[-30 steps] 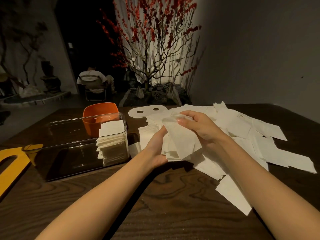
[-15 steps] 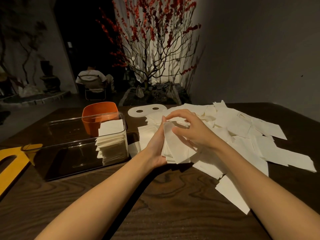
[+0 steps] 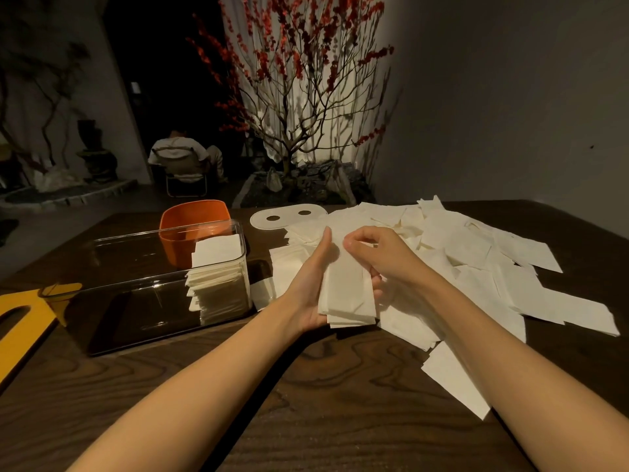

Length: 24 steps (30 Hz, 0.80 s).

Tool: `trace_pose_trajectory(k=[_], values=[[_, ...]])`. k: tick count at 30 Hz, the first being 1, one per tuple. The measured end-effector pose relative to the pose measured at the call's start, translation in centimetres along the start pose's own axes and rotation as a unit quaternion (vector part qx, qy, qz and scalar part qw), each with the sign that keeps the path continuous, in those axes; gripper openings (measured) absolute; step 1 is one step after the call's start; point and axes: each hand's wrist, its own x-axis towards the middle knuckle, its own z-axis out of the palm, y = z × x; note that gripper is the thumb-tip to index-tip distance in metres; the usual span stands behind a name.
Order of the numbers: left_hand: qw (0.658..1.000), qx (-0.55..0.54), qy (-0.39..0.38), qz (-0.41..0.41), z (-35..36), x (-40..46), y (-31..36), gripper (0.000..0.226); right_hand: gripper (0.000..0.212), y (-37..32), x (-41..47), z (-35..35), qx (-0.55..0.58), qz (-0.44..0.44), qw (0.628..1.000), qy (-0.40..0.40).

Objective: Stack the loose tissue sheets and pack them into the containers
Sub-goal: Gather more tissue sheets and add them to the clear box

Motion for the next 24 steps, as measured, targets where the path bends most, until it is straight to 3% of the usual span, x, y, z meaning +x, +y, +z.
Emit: trace_pose_trajectory(k=[3,6,9,13,17,24], values=[[1.0,-0.013,0.013,0.012,-0.1,0.1,0.1,0.035,0.018,0.2,0.0,0.1,0.039,0.003,0.999,-0.001],[0.998,-0.051,-0.004,0.027,-0.7,0.1,0.9,0.036,0.017,0.4,0.2,-0.4,0.049,-0.012,0.998,0.025],[0.996,-0.074,-0.005,0.051,-1.5,-0.1,2.0,0.037,0.018,1.0,0.6,-1.4,-0.11,-0.066,0.992,0.011],[0.994,-0.075,0.016,0.076,-2.4,-0.6,3.5,0.034,0.054,1.2,0.8,-2.5,-0.386,-0.082,0.914,-0.097],[0.99,-0.077,0.071,0.096,-3.1,-0.8,4.3,0.035,0.074,1.1,0.3,-1.9,-0.443,-0.1,0.886,-0.097],[0.986,-0.065,0.116,0.098,-3.3,-0.7,4.4,0.038,0.08,1.4,0.1,-0.5,-0.503,-0.138,0.845,-0.119]])
